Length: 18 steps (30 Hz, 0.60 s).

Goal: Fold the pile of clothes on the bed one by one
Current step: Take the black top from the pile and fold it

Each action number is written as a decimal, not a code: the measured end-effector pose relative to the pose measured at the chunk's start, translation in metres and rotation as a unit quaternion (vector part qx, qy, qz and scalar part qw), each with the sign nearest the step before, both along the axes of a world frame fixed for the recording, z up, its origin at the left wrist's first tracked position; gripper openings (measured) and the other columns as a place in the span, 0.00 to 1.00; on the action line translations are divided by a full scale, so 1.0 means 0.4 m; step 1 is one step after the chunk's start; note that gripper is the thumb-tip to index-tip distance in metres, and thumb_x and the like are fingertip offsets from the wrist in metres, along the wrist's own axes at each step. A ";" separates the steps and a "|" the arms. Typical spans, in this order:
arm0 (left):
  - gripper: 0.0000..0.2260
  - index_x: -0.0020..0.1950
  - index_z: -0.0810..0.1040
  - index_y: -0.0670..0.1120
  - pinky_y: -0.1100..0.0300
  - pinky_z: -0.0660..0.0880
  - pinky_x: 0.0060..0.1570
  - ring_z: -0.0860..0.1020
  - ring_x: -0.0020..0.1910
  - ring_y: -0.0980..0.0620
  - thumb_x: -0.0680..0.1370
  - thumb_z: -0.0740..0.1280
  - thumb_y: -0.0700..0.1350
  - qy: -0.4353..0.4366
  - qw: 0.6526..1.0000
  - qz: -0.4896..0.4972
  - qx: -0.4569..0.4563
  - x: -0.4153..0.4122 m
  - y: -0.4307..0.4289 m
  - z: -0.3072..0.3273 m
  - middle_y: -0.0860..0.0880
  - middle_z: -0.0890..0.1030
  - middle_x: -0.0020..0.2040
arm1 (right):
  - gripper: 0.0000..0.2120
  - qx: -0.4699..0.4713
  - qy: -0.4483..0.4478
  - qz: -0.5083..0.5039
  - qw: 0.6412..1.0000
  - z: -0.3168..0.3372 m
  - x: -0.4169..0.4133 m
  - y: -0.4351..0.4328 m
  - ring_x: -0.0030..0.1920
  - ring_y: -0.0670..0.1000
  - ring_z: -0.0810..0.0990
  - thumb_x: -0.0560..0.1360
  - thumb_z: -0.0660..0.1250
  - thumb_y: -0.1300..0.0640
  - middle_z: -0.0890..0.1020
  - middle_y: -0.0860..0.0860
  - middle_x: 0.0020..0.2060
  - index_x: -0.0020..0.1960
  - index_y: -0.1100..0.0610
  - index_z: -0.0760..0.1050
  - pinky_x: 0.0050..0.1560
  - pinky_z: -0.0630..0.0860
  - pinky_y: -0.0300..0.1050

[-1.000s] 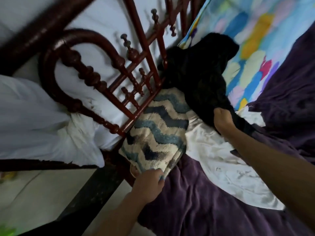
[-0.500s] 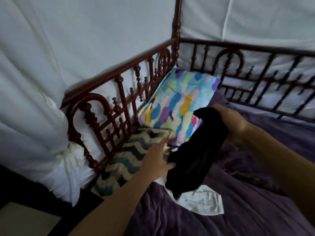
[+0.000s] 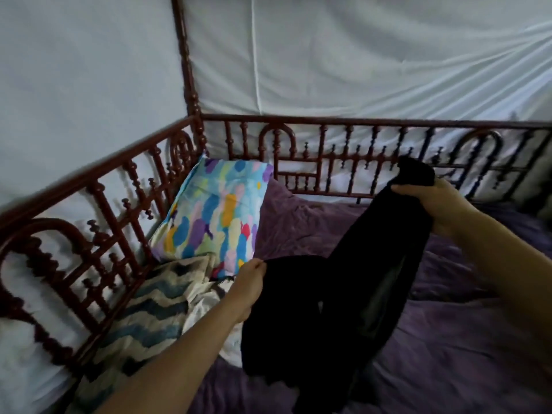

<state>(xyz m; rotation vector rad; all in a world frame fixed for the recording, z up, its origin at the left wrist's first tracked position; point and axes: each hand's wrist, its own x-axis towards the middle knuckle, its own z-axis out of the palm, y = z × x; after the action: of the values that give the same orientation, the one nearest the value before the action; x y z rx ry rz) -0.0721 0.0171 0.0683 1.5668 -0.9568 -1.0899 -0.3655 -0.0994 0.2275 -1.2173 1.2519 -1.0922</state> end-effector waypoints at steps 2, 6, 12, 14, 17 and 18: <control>0.14 0.37 0.69 0.49 0.62 0.65 0.33 0.69 0.31 0.56 0.77 0.65 0.56 -0.110 0.992 -0.042 -0.052 -0.016 -0.003 0.050 0.56 0.70 0.29 | 0.12 -0.001 0.034 -0.090 0.995 -0.041 -0.105 -0.036 0.39 0.54 0.84 0.69 0.76 0.59 0.83 0.54 0.40 0.49 0.60 0.78 0.40 0.79 0.46; 0.21 0.50 0.69 0.55 0.59 0.69 0.36 0.76 0.41 0.53 0.67 0.70 0.65 -0.566 0.802 -0.194 -0.002 -0.021 0.001 0.116 0.55 0.77 0.42 | 0.13 -0.027 0.094 -0.215 0.972 -0.131 -0.291 -0.109 0.41 0.54 0.80 0.69 0.75 0.59 0.82 0.55 0.44 0.50 0.58 0.76 0.42 0.76 0.45; 0.12 0.44 0.79 0.39 0.52 0.73 0.48 0.79 0.42 0.44 0.78 0.66 0.48 -0.317 0.946 -0.071 -0.019 -0.077 -0.052 0.259 0.42 0.79 0.40 | 0.17 -0.018 0.285 -0.190 0.939 -0.265 -0.428 -0.192 0.51 0.62 0.80 0.72 0.72 0.55 0.81 0.63 0.52 0.58 0.61 0.76 0.51 0.76 0.54; 0.12 0.50 0.79 0.38 0.50 0.72 0.56 0.79 0.51 0.43 0.80 0.63 0.46 -0.243 0.968 -0.050 -0.034 -0.126 -0.065 0.308 0.43 0.78 0.47 | 0.18 -0.015 0.355 -0.131 0.926 -0.279 -0.415 -0.195 0.51 0.63 0.79 0.73 0.70 0.55 0.80 0.63 0.53 0.60 0.61 0.75 0.48 0.74 0.51; 0.10 0.49 0.79 0.40 0.55 0.70 0.57 0.76 0.52 0.49 0.81 0.62 0.45 -0.175 0.980 -0.041 -0.083 -0.204 -0.084 0.371 0.45 0.78 0.49 | 0.25 -0.025 0.459 -0.013 0.888 -0.275 -0.361 -0.161 0.58 0.62 0.76 0.73 0.69 0.55 0.76 0.62 0.61 0.68 0.59 0.68 0.53 0.75 0.52; 0.09 0.48 0.79 0.42 0.56 0.71 0.57 0.77 0.52 0.51 0.81 0.62 0.45 -0.160 0.982 -0.039 -0.090 -0.227 -0.088 0.388 0.46 0.79 0.50 | 0.30 -0.043 0.468 0.040 0.881 -0.271 -0.332 -0.135 0.61 0.62 0.75 0.72 0.71 0.55 0.73 0.60 0.65 0.71 0.56 0.64 0.57 0.74 0.54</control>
<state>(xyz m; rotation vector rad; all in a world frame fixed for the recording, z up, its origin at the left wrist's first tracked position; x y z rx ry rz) -0.1629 -0.0181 0.2237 1.5909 -1.3057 -0.7903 -0.4981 -0.1532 0.1190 -1.9583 1.8402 -0.4606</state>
